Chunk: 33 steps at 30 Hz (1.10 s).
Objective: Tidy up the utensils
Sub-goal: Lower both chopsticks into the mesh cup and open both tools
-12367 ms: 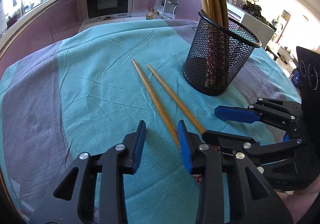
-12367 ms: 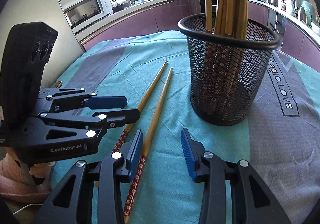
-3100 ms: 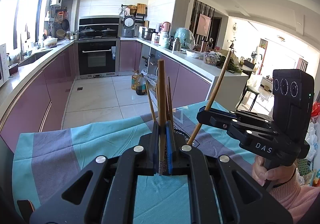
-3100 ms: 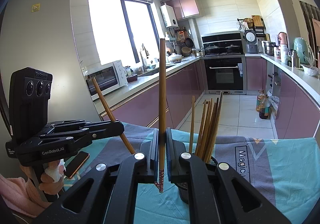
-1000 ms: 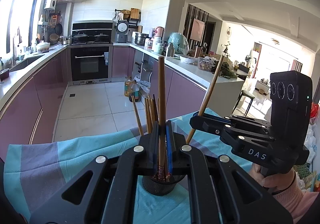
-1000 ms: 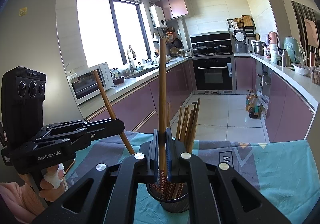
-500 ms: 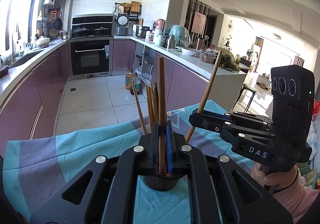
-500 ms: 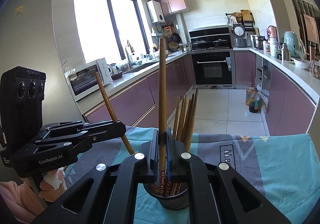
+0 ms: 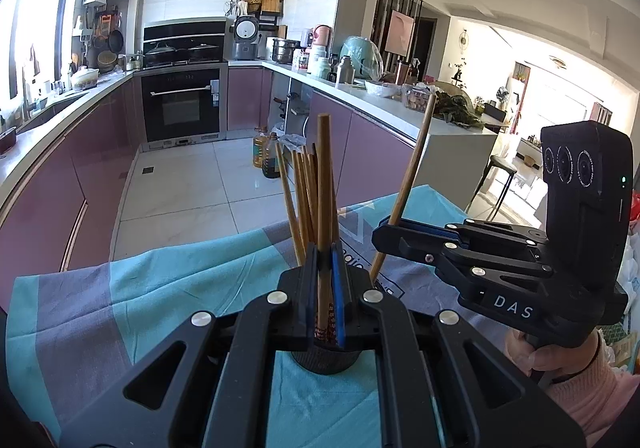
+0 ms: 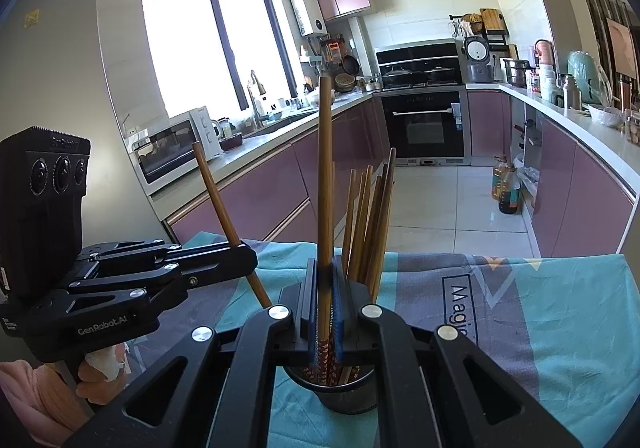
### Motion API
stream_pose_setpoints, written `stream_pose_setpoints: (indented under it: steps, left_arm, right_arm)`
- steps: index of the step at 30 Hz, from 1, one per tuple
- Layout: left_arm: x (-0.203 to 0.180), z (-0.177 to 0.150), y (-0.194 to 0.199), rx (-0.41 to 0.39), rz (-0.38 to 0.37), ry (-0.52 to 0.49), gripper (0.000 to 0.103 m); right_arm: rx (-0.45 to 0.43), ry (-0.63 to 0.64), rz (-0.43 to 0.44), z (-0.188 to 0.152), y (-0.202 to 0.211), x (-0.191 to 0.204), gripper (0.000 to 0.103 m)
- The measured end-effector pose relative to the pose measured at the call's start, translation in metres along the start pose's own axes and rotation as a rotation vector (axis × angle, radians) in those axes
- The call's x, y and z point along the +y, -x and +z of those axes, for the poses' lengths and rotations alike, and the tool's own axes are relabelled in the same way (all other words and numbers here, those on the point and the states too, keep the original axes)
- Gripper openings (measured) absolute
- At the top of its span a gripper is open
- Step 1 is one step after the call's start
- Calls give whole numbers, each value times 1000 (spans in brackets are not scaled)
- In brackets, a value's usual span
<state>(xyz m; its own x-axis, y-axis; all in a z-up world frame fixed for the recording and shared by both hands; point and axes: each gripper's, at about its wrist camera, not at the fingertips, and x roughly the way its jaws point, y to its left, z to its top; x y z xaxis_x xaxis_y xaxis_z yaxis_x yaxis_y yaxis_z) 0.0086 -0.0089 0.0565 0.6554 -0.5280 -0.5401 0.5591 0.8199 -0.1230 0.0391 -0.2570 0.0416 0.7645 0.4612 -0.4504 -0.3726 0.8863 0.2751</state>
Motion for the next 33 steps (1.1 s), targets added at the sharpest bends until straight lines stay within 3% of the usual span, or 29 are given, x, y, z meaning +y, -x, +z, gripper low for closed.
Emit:
stream_pose_setpoints:
  steps: [33]
  left_arm:
    - [23, -4, -44, 61, 31, 26, 8]
  right_arm:
    - [74, -15, -4, -11, -29, -4, 6]
